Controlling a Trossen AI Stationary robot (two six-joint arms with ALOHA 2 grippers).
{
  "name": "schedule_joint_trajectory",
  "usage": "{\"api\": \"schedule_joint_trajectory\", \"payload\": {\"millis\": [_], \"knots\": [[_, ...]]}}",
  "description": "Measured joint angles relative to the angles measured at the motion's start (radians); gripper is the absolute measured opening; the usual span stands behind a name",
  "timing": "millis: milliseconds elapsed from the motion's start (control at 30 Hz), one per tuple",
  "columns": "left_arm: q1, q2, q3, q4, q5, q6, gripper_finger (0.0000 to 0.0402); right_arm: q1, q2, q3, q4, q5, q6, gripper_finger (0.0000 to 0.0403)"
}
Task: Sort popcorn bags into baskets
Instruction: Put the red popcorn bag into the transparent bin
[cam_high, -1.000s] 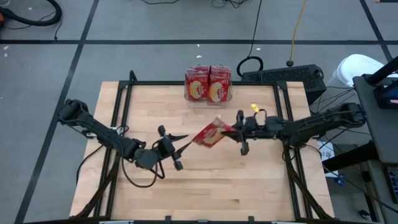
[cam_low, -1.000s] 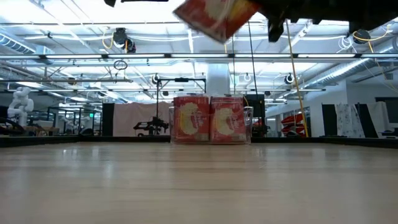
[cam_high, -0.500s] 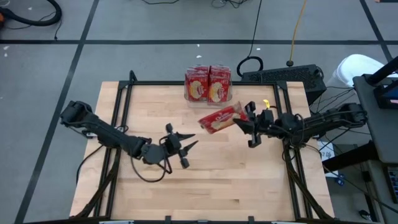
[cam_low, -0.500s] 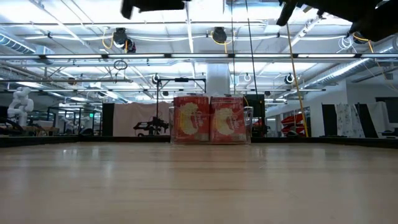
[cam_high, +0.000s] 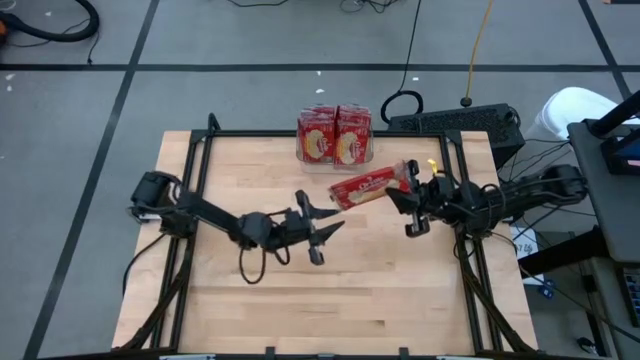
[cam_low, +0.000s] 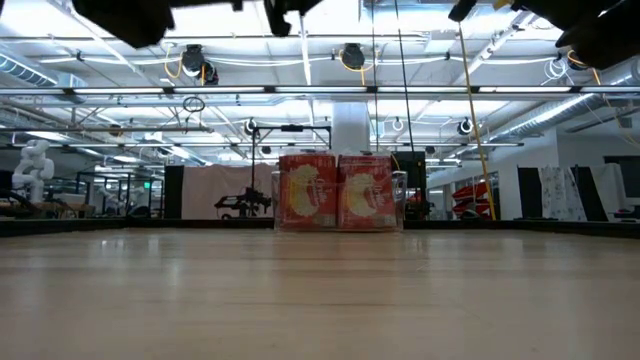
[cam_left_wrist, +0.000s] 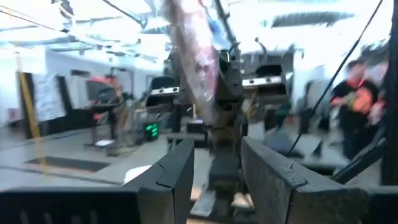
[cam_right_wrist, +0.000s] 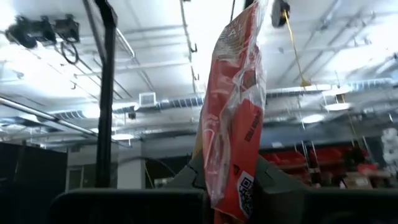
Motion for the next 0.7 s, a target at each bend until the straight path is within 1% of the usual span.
{"api": "schedule_joint_trajectory", "payload": {"millis": [100,233,333,400,500,600,700], "knots": [[0.040,0.042,0.001,0.090,0.071,-0.043,0.0139,0.010,0.039,0.000,0.094,-0.022,-0.035,0.0019],[0.079,0.079,0.033,0.169,0.152,-0.007,0.0139,0.018,0.064,0.016,0.087,-0.022,-0.088,0.0019],[0.094,0.082,0.079,0.165,0.254,0.030,0.0139,0.018,0.097,0.027,0.105,-0.023,-0.110,0.0019],[0.097,0.082,0.108,0.145,0.301,0.055,0.0139,0.018,0.109,0.031,0.101,-0.024,-0.120,0.0019],[0.093,0.082,0.141,0.120,0.315,0.089,0.0138,0.018,0.116,0.040,0.106,-0.026,-0.122,0.0019],[0.092,0.082,0.152,0.105,0.321,0.082,0.0135,0.019,0.117,0.040,0.104,-0.027,-0.131,0.0019],[0.092,0.082,0.145,0.098,0.308,0.062,0.0117,0.018,0.114,0.040,0.103,-0.027,-0.131,0.0019]]}}
